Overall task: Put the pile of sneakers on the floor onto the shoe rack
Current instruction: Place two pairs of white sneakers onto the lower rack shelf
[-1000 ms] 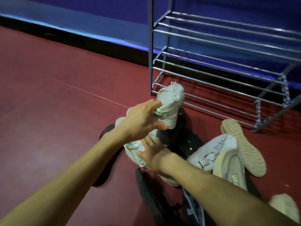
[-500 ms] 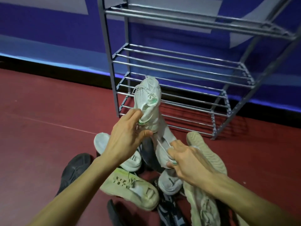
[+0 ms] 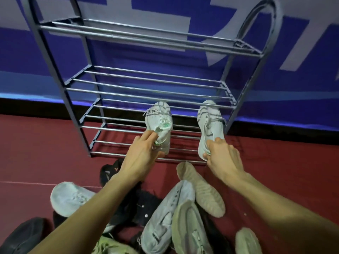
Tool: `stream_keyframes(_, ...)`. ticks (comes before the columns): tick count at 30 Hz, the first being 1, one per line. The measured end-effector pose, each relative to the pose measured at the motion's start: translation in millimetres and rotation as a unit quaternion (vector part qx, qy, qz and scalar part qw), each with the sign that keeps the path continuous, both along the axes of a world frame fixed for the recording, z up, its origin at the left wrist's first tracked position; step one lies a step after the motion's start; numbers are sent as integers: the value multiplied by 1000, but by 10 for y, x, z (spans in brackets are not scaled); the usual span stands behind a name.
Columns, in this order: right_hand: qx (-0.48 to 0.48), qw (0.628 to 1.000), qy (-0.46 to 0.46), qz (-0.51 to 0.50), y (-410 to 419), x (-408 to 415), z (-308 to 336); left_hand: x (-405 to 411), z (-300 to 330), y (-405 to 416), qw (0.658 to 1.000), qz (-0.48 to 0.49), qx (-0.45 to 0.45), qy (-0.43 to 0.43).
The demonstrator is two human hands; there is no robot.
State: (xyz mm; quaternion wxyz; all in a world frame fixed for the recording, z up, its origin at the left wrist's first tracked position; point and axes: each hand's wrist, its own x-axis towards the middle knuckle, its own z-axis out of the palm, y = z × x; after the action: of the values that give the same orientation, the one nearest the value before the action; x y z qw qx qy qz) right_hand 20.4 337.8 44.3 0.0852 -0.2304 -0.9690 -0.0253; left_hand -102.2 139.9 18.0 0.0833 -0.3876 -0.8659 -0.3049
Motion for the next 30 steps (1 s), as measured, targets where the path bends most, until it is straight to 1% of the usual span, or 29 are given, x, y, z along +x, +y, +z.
stream_keyframes(3, -8, 1000, -11, 7, 207, -310, -51, -166, -84, 296, 1000, 0, -8, -8)
stream_keyframes(7, 8, 1000, 21, 8, 440, -714, -130, -431, -137, 766, 1000, 5, -11, 8)
stream_keyframes(8, 16, 999, 29, 6, 490, -794, -166, -488, -133, 882, 999, 5, -30, 16)
stream_keyframes(9, 19, 999, 35, 2, 548, -868, -206, -532, -152, 1003, 998, 7, -67, 13)
stream_keyframes(11, -7, 999, 37, -4, 646, -986, -285, -584, -230, 1185, 988, 10, -151, -42)
stream_keyframes(12, -31, 999, 34, 5, 675, -1036, -330, -613, -261, 1227, 982, 14, -171, -76)
stream_keyframes(15, -107, 993, 28, 51, 738, -1128, -402, -726, -293, 1244, 980, 20, -152, -124)
stream_keyframes(18, -188, 977, 54, 79, 787, -1132, -367, -736, -226, 1303, 984, -22, -134, -116)
stream_keyframes(20, -214, 971, 65, 86, 823, -1131, -375, -704, -229, 1411, 986, -42, -109, -115)
stream_keyframes(23, -210, 971, 69, 90, 886, -1135, -411, -752, -302, 1479, 988, -49, -89, -119)
stream_keyframes(27, -196, 975, 60, 80, 865, -1181, -455, -856, -400, 1423, 987, -77, -95, -105)
stream_keyframes(29, -191, 978, 42, 67, 830, -1179, -442, -847, -347, 1440, 984, -81, -110, -118)
stream_keyframes(30, -182, 981, 22, 58, 793, -1183, -423, -813, -320, 1424, 984, -83, -103, -121)
